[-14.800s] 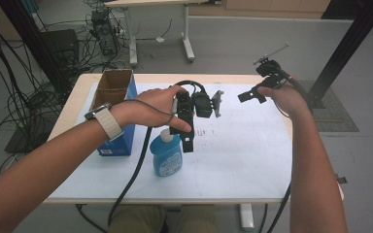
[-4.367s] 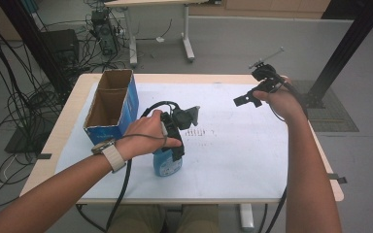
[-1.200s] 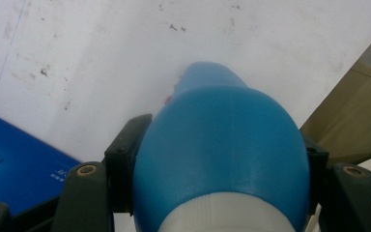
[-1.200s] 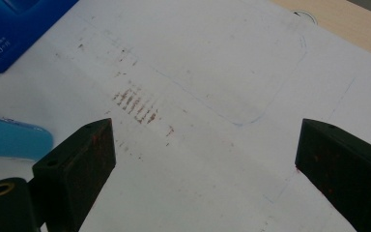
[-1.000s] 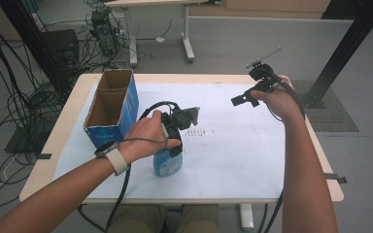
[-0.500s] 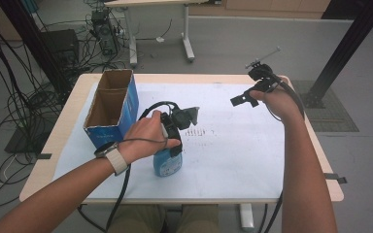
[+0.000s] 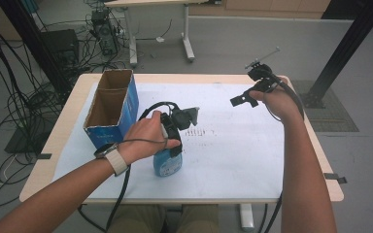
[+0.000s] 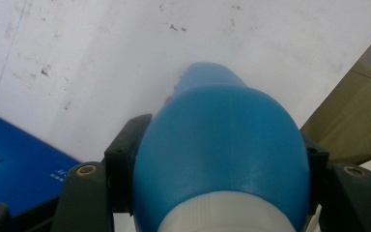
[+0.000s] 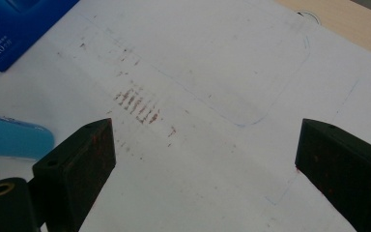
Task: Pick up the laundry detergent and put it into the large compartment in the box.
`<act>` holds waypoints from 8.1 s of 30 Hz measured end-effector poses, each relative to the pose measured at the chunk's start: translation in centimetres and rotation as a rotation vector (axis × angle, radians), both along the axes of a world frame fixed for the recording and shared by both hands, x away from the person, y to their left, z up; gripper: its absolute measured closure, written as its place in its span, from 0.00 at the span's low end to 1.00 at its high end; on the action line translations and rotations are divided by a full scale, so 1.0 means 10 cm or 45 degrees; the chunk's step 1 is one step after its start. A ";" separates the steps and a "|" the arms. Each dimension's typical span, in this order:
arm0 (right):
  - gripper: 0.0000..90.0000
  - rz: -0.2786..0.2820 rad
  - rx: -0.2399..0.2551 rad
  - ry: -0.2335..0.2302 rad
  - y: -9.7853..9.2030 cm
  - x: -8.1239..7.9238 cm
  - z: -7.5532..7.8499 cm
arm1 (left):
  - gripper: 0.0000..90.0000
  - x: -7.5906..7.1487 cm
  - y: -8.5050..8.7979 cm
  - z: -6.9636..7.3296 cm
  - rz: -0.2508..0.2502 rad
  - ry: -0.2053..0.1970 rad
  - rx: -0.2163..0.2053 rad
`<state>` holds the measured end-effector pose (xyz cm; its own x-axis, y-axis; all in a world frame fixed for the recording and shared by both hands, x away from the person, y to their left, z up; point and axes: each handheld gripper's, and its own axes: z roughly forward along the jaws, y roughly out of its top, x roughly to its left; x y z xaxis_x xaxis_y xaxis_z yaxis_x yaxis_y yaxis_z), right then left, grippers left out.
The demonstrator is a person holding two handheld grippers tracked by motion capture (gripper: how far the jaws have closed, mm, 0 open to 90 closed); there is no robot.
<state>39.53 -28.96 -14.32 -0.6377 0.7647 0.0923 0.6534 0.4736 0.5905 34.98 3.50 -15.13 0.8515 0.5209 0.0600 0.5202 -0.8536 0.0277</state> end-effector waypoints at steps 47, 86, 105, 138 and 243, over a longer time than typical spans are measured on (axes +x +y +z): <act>0.08 -0.006 0.000 -0.003 -0.02 -0.03 0.01 | 0.43 -0.02 0.02 0.01 0.016 -0.002 -0.009; 0.08 -0.010 0.002 -0.031 -0.02 -0.11 0.09 | 0.43 -0.09 0.26 0.83 0.180 0.002 -0.078; 0.08 -0.001 0.000 -0.048 -0.01 -0.15 0.16 | 0.43 0.01 0.42 1.53 0.366 -0.011 -0.091; 0.08 0.028 0.005 -0.058 0.09 -0.08 0.16 | 0.42 0.31 0.76 2.30 0.734 0.003 -0.083; 0.08 0.010 -0.002 -0.014 -0.01 0.04 0.01 | 0.42 0.95 1.97 1.81 1.312 -0.011 -0.142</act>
